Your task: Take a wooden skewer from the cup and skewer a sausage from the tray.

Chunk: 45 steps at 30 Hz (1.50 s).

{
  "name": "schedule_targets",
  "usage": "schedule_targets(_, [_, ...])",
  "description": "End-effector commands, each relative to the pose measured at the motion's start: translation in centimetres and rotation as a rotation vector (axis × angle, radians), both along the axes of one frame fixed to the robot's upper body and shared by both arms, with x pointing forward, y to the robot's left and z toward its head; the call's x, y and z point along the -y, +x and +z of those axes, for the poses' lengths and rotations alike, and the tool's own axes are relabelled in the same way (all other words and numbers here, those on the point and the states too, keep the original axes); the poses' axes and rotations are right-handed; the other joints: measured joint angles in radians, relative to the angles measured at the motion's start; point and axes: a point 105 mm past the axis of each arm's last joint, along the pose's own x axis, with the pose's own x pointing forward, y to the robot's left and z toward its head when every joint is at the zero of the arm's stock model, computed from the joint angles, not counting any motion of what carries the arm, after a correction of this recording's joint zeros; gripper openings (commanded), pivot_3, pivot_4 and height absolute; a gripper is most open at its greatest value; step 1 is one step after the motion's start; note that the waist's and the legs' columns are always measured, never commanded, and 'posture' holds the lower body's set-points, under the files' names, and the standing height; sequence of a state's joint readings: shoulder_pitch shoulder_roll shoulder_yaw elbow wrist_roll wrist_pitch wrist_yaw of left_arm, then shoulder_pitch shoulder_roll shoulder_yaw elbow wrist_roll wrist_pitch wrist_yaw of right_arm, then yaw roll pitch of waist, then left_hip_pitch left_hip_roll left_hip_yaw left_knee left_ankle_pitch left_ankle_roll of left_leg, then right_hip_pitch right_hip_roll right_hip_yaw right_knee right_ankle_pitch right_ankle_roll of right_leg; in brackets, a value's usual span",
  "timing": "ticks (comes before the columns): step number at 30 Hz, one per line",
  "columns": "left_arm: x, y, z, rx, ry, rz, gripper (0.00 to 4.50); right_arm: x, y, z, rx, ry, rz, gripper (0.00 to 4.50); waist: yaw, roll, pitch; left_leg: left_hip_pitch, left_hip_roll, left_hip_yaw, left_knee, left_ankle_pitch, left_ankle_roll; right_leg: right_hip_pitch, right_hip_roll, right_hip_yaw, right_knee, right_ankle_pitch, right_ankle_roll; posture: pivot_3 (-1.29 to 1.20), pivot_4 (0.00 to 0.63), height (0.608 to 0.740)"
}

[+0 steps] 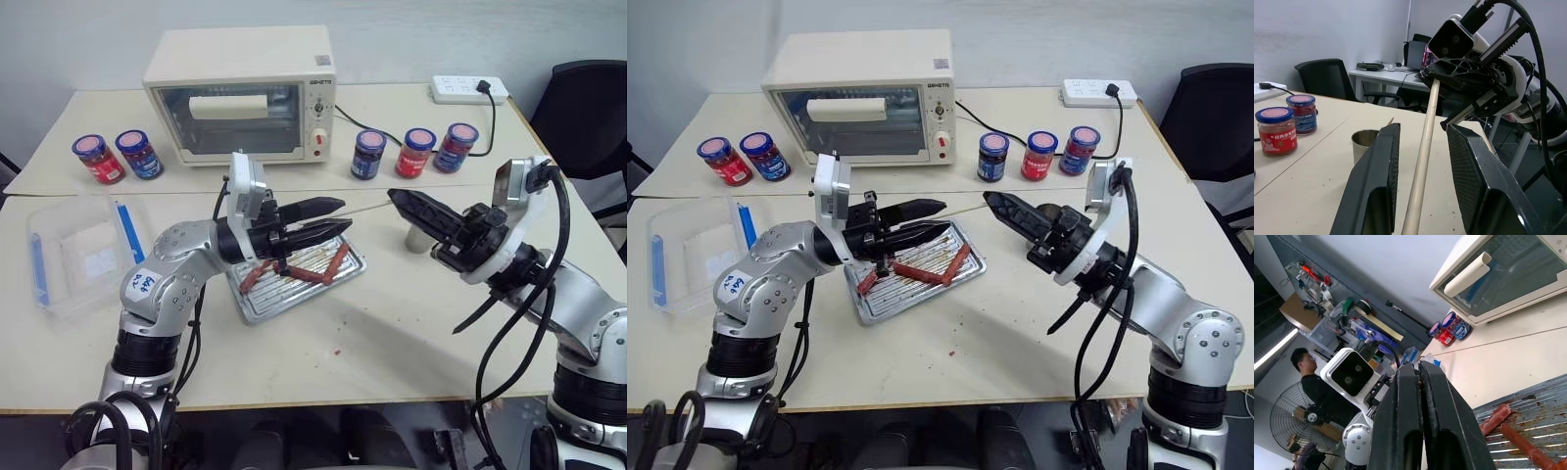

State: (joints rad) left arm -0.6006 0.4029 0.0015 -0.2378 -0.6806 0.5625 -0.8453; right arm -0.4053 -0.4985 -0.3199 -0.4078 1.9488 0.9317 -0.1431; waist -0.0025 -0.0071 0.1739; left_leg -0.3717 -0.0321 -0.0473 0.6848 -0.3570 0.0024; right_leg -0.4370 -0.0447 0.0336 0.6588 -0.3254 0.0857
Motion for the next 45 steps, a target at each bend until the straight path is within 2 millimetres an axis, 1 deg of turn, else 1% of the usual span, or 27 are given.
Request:
schedule_targets(1, [0.0, -0.9, 1.3, 0.055, -0.028, -0.022, 1.39, -0.2, -0.8, 1.4, 0.056, 0.029, 0.011, 0.0, 0.0, 0.0, 0.0, 0.0, 0.0, 0.0, 0.0, 0.0, 0.0, 0.0, 0.0, 0.0, 0.0, 0.0, 0.0, 0.0, 0.15, 0.74])
schedule_targets(3, [-0.1, -0.9, 1.3, 0.054, -0.03, -0.021, 1.1, -0.3, -0.8, 1.4, 0.058, 0.036, 0.009, 0.0, 0.0, 0.0, 0.0, 0.0, 0.0, 0.0, 0.0, 0.0, 0.0, 0.0, 0.0, 0.0, 0.0, 0.0, 0.0, 0.0, 0.15, 0.74])
schedule_targets(7, [-0.3, -0.5, 1.5, 0.057, -0.04, -0.008, 0.13, -0.4, -0.7, 1.5, 0.053, 0.05, 0.0, 0.0, 0.0, 0.0, 0.0, 0.0, 0.0, 0.0, 0.0, 0.0, 0.0, 0.0, 0.0, 0.0, 0.0, 0.0, 0.0, 0.0, 0.15, 0.74])
schedule_targets(8, [-0.3, -0.5, 1.6, 0.057, -0.045, -0.005, 0.03, -0.4, -0.7, 1.5, 0.051, 0.05, -0.002, 0.0, 0.0, 0.0, 0.0, 0.0, 0.0, 0.0, 0.0, 0.0, 0.0, 0.0, 0.0, 0.0, 0.0, 0.0, 0.0, 0.0, 0.15, 0.74])
schedule_targets(12, [-0.4, -0.3, 2.0, 0.063, -0.053, -0.001, 0.03, -0.4, -0.7, 1.4, 0.049, 0.047, -0.008, 0.0, 0.0, 0.0, 0.0, 0.0, 0.0, 0.0, 0.0, 0.0, 0.0, 0.0, 0.0, 0.0, 0.0, 0.0, 0.0, 0.0, 0.15, 0.74])
schedule_targets(16, [-0.6, 0.0, 1.8, 0.07, -0.027, 0.027, 0.03, -0.2, -0.7, 1.2, 0.044, 0.02, -0.015, 0.0, 0.0, 0.0, 0.0, 0.0, 0.0, 0.0, 0.0, 0.0, 0.0, 0.0, 0.0, 0.0, 0.0, 0.0, 0.0, 0.0, 0.15, 0.74])
schedule_targets(17, [-0.7, 0.1, 1.8, 0.071, -0.023, 0.032, 0.0, -0.1, -0.7, 1.1, 0.042, 0.01, -0.019, 0.37, 0.0, 0.0, 0.0, 0.0, 0.0, 0.0, 0.0, 0.0, 0.0, 0.0, 0.0, 0.0, 0.0, 0.0, 0.0, 0.0, 0.15, 0.74])
schedule_targets(20, [-1.3, 0.3, 1.7, 0.069, -0.01, 0.056, 0.0, 0.4, -0.5, 0.7, 0.031, -0.049, -0.033, 0.81, 0.0, 0.0, 0.0, 0.0, 0.0, 0.0, 0.0, 0.0, 0.0, 0.0, 0.0, 0.0, 0.0, 0.0, 0.0, 0.0, 0.15, 0.74])
schedule_targets(23, [-2.2, 0.3, 1.5, 0.063, 0.011, 0.078, 0.0, 1.1, -0.2, 0.8, 0.03, -0.111, -0.06, 1.61, -0.001, 0.0, 0.0, 0.0, 0.0, 0.0, 0.0, 0.0, 0.0, 0.0, 0.0, 0.0, 0.0, 0.0, 0.0, 0.0, 0.15, 0.74])
schedule_targets(26, [-3.9, 0.1, 1.1, 0.054, 0.055, 0.116, 0.0, 1.5, 0.2, 0.9, 0.027, -0.229, -0.092, 2.33, -0.002, 0.0, 0.0, 0.0, 0.0, 0.0, 0.0, 0.0, 0.0, 0.0, 0.0, 0.0, -0.001, 0.0, 0.0, 0.0, 0.15, 0.74])
schedule_targets(27, [-4.6, 0.0, 1.0, 0.05, 0.074, 0.13, 0.0, 1.5, 0.3, 0.7, 0.02, -0.284, -0.1, 2.61, -0.002, 0.0, 0.0, 0.0, 0.0, 0.001, 0.0, 0.0, 0.0, 0.0, 0.0, 0.001, -0.001, 0.0, 0.0, 0.0, 0.15, 0.74])
schedule_targets(28, [-5.3, -0.2, 0.9, 0.045, 0.091, 0.142, 0.0, 1.3, 0.2, 0.5, 0.02, -0.348, -0.105, 2.8, -0.003, 0.0, 0.0, 0.0, 0.0, 0.001, 0.0, 0.0, 0.0, -0.001, 0.0, 0.001, -0.001, 0.0, 0.0, 0.0, 0.15, 0.74])
schedule_targets(31, [-7.4, -0.8, 0.6, 0.028, 0.148, 0.18, 0.0, 0.5, 0.3, -0.5, 0.039, -0.523, -0.116, 2.8, -0.004, 0.0, 0.0, 0.0, 0.0, 0.001, -0.001, 0.0, 0.0, -0.002, 0.0, 0.001, -0.002, 0.0, 0.0, 0.0, 0.15, 0.74])
schedule_targets(33, [-8.4, -1.0, 0.5, 0.02, 0.174, 0.201, 0.0, 0.1, 0.7, -1.0, 0.038, -0.578, -0.127, 2.8, -0.001, 0.0, 0.0, 0.0, 0.001, 0.0, -0.001, 0.0, 0.0, -0.002, 0.0, 0.001, -0.002, 0.0, -0.001, 0.0, 0.15, 0.74])
schedule_targets(36, [-10.2, -1.5, 0.4, 0.004, 0.217, 0.257, 0.0, -0.9, 1.8, -2.5, -0.005, -0.641, -0.144, 2.8, -0.001, 0.0, 0.0, 0.0, 0.0, 0.0, 0.0, 0.0, 0.0, -0.002, 0.0, 0.001, -0.003, 0.0, -0.001, 0.0, 0.15, 0.74])
schedule_targets(38, [-11.2, -1.8, 0.4, -0.003, 0.234, 0.293, 0.0, -2.0, 2.2, -4.0, -0.016, -0.72, -0.132, 2.8, -0.001, 0.0, 0.0, -0.001, 0.0, 0.0, 0.0, 0.0, 0.0, -0.002, 0.0, 0.001, -0.003, 0.0, -0.001, 0.0, 0.15, 0.74])
schedule_targets(41, [-11.7, -2.2, 0.4, -0.013, 0.246, 0.313, 0.0, -2.9, 3.0, -6.6, -0.044, -0.836, -0.135, 2.8, -0.001, 0.0, 0.0, -0.001, 0.0, 0.0, 0.0, 0.0, 0.0, -0.002, 0.0, 0.0, -0.003, 0.0, -0.001, 0.0, 0.15, 0.74])
schedule_targets(42, [-11.7, -2.3, 0.4, -0.018, 0.25, 0.314, 0.0, -3.2, 3.2, -7.5, -0.064, -0.854, -0.134, 3.12, -0.001, 0.0, 0.0, -0.001, 0.0, 0.0, 0.0, 0.0, 0.0, -0.002, 0.0, 0.0, -0.003, 0.0, -0.001, 0.0, 0.15, 0.74])
schedule_targets(44, [-11.7, -2.6, 0.2, -0.026, 0.259, 0.315, 0.0, -3.9, 3.5, -9.0, -0.066, -0.927, -0.12, 3.55, -0.001, 0.0, 0.0, -0.002, 0.0, 0.0, 0.0, 0.0, 0.0, -0.002, -0.001, 0.0, -0.003, 0.0, -0.001, 0.0, 0.15, 0.74])
schedule_targets(45, [-11.7, -2.7, 0.1, -0.03, 0.262, 0.315, 0.0, -4.3, 3.7, -9.5, -0.07, -0.939, -0.113, 3.75, -0.001, 0.0, 0.0, -0.002, 0.0, 0.0, 0.0, 0.0, 0.0, -0.002, -0.001, 0.0, -0.004, 0.0, -0.001, 0.0, 0.15, 0.74])
